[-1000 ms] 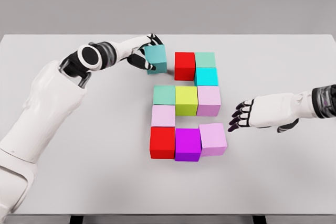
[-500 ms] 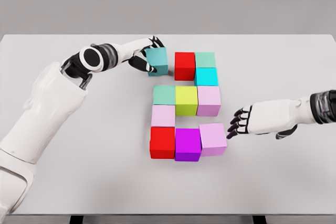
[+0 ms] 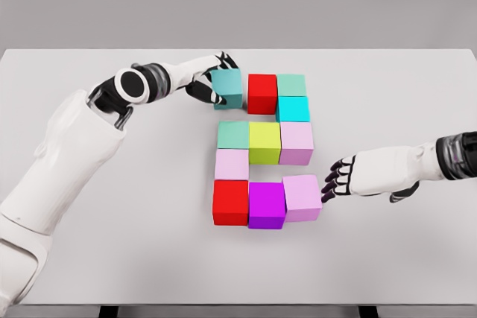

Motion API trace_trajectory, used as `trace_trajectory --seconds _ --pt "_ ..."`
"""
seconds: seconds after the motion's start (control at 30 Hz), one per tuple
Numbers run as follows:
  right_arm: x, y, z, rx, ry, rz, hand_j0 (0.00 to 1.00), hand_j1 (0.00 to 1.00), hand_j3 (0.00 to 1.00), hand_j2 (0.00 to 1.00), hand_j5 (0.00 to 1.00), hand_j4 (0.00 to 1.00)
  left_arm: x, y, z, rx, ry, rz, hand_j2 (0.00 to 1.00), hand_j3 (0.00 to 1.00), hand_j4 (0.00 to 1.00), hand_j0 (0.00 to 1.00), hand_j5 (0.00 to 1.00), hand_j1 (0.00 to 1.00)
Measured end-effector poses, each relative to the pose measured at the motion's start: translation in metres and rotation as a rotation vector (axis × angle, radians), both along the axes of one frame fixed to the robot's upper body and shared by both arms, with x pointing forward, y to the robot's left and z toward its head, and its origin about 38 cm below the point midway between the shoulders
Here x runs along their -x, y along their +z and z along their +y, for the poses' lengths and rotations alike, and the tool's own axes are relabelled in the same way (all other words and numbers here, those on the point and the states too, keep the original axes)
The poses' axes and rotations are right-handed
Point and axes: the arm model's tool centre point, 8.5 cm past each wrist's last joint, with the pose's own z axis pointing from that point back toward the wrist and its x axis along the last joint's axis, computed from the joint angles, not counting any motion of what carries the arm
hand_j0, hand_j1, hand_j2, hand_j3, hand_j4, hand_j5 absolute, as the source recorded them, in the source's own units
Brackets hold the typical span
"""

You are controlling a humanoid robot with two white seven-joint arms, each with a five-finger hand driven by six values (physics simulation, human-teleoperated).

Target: Assemble the squares on the desktop into the number 2

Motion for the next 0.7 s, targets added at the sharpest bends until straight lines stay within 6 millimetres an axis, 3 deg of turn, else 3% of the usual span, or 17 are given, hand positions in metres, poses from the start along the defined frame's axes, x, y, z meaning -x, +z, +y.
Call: trace_trajectory --seconds 0.17,0.27,0.33,0.7 --pt "0.0006 -0.0011 -0.0002 0.001 0.000 0.003 1.00 1.00 1.00 1.00 1.00 1.00 0.0007 -0.0015 -0.0013 -0.004 -0.004 0.003 0.31 0.31 0.31 0.31 0.31 0.31" --pt "0.0006 -0.0013 0.0001 0.001 0.001 0.004 1.00 1.00 1.00 1.00 1.00 1.00 0.0010 -0.0028 -0.0012 -0.005 -0.004 0.005 0.52 0.52 0.52 0.52 0.52 0.52" --pt "0.0006 -0.0014 0.0005 0.000 0.001 0.004 1.00 1.00 1.00 1.00 1.00 1.00 0.0010 -0.0024 -0.0018 -0.004 -0.012 -0.001 0.57 0.57 0.57 0.57 0.57 0.57" --pt "0.0006 -0.0035 0.0064 -0.008 0.014 0.009 1.00 1.00 1.00 1.00 1.00 1.00 0.0002 -0.0017 -0.0014 -0.002 -0.023 -0.013 0.57 0.57 0.57 0.57 0.57 0.57"
